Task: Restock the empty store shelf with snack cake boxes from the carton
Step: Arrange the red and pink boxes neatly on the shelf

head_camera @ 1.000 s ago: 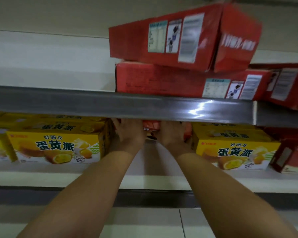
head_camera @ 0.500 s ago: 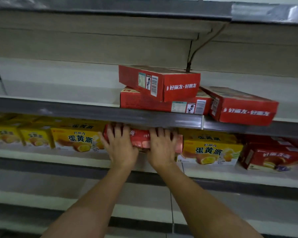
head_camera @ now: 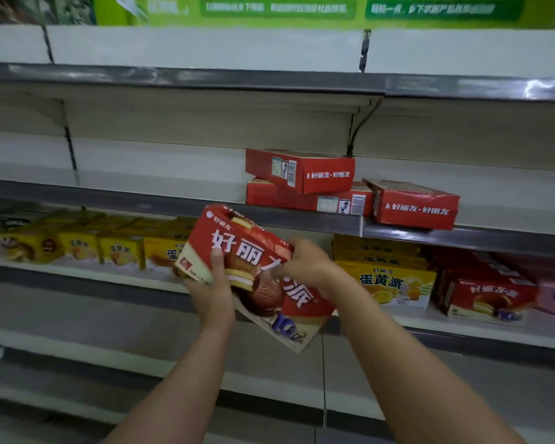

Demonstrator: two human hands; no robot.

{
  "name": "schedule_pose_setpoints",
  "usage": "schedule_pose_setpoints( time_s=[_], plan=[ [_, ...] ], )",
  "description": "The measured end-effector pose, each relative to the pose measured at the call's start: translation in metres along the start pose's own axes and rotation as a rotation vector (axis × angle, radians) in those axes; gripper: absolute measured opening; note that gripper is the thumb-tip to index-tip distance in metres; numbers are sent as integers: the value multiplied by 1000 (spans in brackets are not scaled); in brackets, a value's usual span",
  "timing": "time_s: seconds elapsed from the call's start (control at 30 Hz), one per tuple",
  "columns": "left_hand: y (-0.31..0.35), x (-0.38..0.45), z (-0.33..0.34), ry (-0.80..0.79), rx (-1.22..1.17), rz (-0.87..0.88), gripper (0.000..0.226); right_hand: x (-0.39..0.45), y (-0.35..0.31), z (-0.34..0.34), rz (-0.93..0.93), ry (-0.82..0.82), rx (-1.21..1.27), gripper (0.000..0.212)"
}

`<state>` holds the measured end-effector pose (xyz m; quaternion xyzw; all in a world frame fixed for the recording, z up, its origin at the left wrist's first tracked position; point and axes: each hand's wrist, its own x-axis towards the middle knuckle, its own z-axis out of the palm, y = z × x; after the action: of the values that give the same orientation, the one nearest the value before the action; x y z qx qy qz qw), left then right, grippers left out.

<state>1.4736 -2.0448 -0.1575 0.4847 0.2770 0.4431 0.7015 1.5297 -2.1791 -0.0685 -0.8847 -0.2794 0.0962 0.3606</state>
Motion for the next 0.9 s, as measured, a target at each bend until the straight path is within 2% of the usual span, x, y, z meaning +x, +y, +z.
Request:
schedule_pose_setpoints(
  time_s=[0.07,0.1,0.17,0.27,0.33,0.37,0.43,0.5,0.57,0.7,0.8,0.9],
  plan=[
    [10,-11,3,-134,-114,-21,47,0,-15,-8,5,-30,168,41],
    [14,-14,6,-208,-132,-23,41,2,-23,-10,11,-27,265,43],
    [26,-16,9,-316,-157,-59,44,6,-43,-12,21,-22,469,49],
    [53,-1,14,-236,-139,-44,51,11,-64,-18,-43,-19,586,58],
    [72,24,19,-152,-127,-64,52,10,-66,-22,-128,-38,538,52],
    [80,38,23,-122,-149,-128,53,9,-65,-23,-155,-47,495,54],
    [92,63,28,-134,-158,-272,55,11,-61,-18,-172,-41,473,61],
    [95,79,30,-164,-150,-274,59,23,-60,-7,-183,70,430,65],
    [95,94,31,-183,-127,-249,70,39,-65,2,-167,228,261,61],
    [97,99,32,-211,-276,-107,79,56,-85,15,-110,466,11,58],
    [97,97,30,-309,-195,33,86,74,-101,20,-89,540,42,57],
    [92,111,31,-223,17,157,65,90,-109,23,-103,565,135,41]
  ],
)
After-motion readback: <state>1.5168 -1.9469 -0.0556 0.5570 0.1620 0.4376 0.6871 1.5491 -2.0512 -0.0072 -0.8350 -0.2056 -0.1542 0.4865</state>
